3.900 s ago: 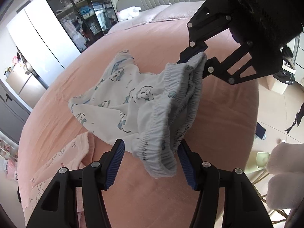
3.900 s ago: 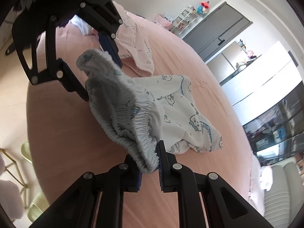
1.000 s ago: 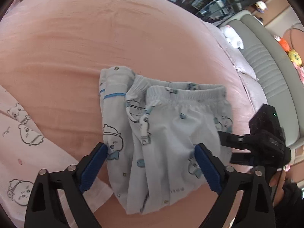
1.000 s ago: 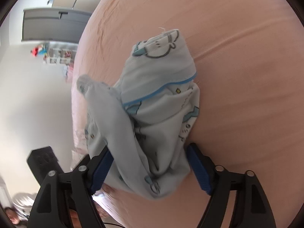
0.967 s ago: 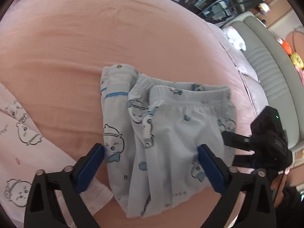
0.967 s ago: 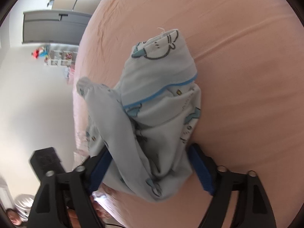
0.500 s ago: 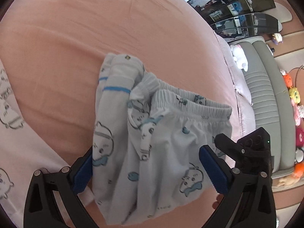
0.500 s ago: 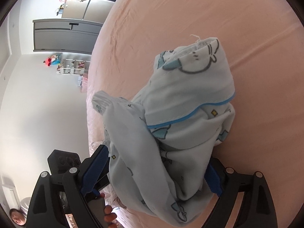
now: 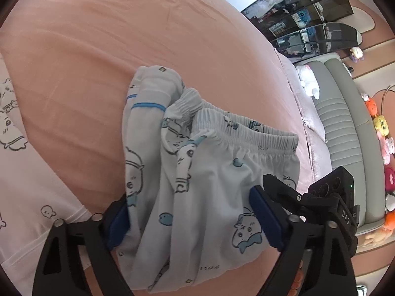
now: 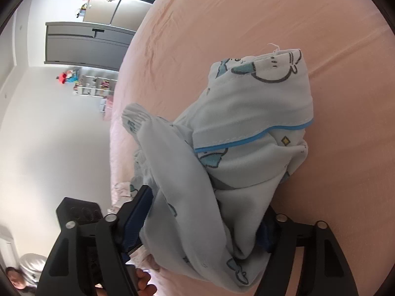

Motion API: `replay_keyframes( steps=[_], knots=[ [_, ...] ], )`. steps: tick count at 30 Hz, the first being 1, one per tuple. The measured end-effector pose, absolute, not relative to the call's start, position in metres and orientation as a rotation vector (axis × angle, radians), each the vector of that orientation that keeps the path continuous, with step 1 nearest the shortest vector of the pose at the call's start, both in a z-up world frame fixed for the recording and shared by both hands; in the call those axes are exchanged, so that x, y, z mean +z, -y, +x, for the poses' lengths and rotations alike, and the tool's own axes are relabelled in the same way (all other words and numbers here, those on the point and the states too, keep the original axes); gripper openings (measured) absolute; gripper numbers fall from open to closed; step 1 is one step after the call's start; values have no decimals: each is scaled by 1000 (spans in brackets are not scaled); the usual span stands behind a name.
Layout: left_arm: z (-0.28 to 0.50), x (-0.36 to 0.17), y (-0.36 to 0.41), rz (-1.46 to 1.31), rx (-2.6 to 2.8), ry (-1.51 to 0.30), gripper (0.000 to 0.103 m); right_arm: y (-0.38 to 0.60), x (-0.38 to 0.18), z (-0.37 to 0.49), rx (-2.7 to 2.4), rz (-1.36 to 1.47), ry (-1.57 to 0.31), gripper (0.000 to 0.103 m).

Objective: Fold clothes
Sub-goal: 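Carry the folded pants with both grippers onto the pink garment pile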

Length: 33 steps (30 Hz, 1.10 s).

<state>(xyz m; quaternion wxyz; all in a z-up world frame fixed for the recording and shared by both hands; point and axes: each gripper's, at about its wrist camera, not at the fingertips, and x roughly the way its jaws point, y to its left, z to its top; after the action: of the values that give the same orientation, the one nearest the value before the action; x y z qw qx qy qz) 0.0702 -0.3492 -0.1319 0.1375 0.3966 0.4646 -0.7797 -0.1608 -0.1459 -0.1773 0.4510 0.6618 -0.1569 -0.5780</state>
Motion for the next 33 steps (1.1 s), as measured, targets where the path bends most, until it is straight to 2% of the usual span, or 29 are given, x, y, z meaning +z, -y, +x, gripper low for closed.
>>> replay_keyframes(
  steps=[1, 2, 3, 5, 6, 8, 12, 19, 22, 26, 33],
  knots=[
    [73, -133, 351, 1141, -2251, -1353, 63, 145, -176, -161, -1439, 1632, 374, 65],
    [75, -134, 353, 1138, -2248, -1357, 51, 143, -175, -161, -1452, 1630, 354, 57],
    [76, -135, 354, 1138, -2245, -1361, 45, 143, -174, -162, -1464, 1631, 337, 47],
    [69, -135, 352, 1129, -2262, -1383, 29, 136, -172, -162, -1484, 1628, 304, 36],
    [68, -134, 349, 1126, -2274, -1369, 27, 136, -170, -161, -1484, 1618, 295, 31],
    [66, -131, 343, 1123, -2299, -1323, 18, 135, -165, -157, -1507, 1589, 267, 25],
    [66, -125, 340, 1097, -2324, -1293, 15, 136, -154, -154, -1554, 1548, 194, 19],
    [60, -113, 343, 1064, -2370, -1275, 13, 140, -134, -147, -1610, 1460, 92, 16],
    [64, -111, 349, 1018, -2368, -1331, 13, 146, -120, -141, -1631, 1406, 31, 15],
    [68, -102, 351, 977, -2382, -1367, 13, 143, -106, -137, -1633, 1370, 21, 15],
    [70, -75, 351, 944, -2437, -1324, 13, 144, -78, -125, -1649, 1325, 65, 15]
  ],
)
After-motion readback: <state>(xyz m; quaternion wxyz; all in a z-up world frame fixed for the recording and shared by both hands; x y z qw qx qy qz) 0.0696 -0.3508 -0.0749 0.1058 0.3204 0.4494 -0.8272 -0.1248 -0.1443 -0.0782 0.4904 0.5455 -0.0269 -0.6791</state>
